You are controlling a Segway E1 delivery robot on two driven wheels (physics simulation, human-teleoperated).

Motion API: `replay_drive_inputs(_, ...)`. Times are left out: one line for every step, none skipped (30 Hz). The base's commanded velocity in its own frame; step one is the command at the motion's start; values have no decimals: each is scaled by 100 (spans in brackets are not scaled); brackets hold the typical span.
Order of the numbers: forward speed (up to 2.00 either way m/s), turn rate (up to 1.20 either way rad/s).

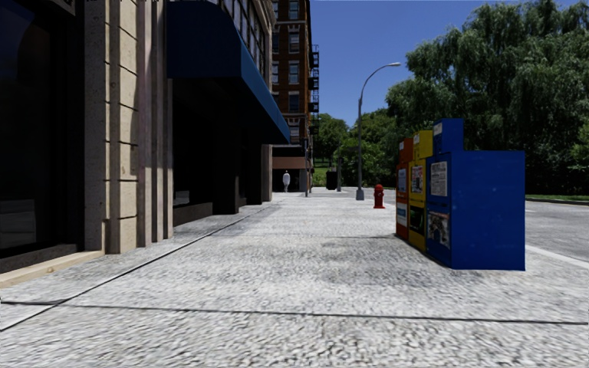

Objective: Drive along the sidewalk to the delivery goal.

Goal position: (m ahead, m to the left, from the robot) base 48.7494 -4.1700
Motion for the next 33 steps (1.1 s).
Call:
replay_drive_inputs(200, 0)
replay_drive_inputs(200, 0)
replay_drive_inputs(200, 0)
replay_drive_inputs(200, 0)
replay_drive_inputs(200, 0)
replay_drive_inputs(200, 0)
replay_drive_inputs(200, 0)
replay_drive_inputs(200, 0)
replay_drive_inputs(200, 0)
replay_drive_inputs(200, 0)
replay_drive_inputs(200, 0)
replay_drive_inputs(200, 0)
replay_drive_inputs(200, 0)
replay_drive_inputs(200, 0)
replay_drive_inputs(200, 0)
replay_drive_inputs(200, 0)
replay_drive_inputs(200, 0)
replay_drive_inputs(200, 0)
replay_drive_inputs(200, 0)
replay_drive_inputs(200, 0)
replay_drive_inputs(200, 0)
replay_drive_inputs(200, 0)
replay_drive_inputs(200, 0)
replay_drive_inputs(200, 0)
replay_drive_inputs(200, 0)
replay_drive_inputs(200, 0)
replay_drive_inputs(200, 0)
replay_drive_inputs(200, 0)
replay_drive_inputs(200, 0)
replay_drive_inputs(200, 0)
replay_drive_inputs(200, 0)
replay_drive_inputs(200, 0)
replay_drive_inputs(200, 0)
